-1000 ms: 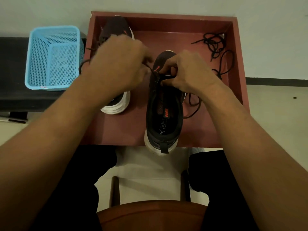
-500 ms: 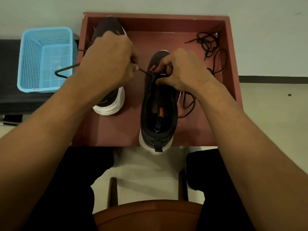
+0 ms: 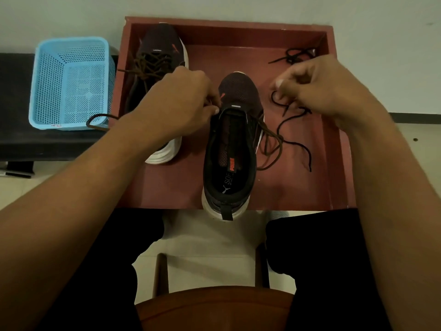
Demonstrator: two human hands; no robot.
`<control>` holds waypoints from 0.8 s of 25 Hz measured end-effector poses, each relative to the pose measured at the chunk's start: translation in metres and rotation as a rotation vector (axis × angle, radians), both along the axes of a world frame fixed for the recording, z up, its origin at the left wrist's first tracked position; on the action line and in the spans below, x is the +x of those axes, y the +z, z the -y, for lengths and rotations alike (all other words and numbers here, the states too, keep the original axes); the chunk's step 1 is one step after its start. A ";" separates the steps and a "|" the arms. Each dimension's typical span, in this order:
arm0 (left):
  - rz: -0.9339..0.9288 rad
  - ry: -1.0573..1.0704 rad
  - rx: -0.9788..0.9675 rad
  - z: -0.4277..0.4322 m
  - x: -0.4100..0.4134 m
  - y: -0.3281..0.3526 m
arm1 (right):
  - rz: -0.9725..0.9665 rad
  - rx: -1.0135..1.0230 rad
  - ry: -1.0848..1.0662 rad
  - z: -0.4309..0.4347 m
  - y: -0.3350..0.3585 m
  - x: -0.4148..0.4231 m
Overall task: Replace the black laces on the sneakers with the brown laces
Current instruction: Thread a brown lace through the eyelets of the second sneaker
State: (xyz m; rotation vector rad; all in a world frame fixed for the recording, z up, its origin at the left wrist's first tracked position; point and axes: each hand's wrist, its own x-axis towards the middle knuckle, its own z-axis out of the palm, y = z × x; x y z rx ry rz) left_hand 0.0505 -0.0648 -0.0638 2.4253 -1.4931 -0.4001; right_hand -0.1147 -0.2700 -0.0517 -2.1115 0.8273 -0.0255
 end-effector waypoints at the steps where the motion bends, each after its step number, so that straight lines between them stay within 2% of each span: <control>1: -0.001 0.005 -0.016 0.002 -0.001 0.000 | -0.027 0.024 0.035 -0.002 0.000 0.001; 7: -0.008 -0.002 -0.006 0.008 -0.005 0.004 | -0.113 -0.029 0.269 -0.017 -0.004 0.015; 11: -0.018 0.007 0.013 0.010 -0.007 0.006 | -0.124 0.025 0.275 -0.017 -0.003 0.014; 20: -0.083 0.020 0.014 0.006 -0.008 0.009 | -0.117 -0.117 0.246 -0.028 -0.006 0.026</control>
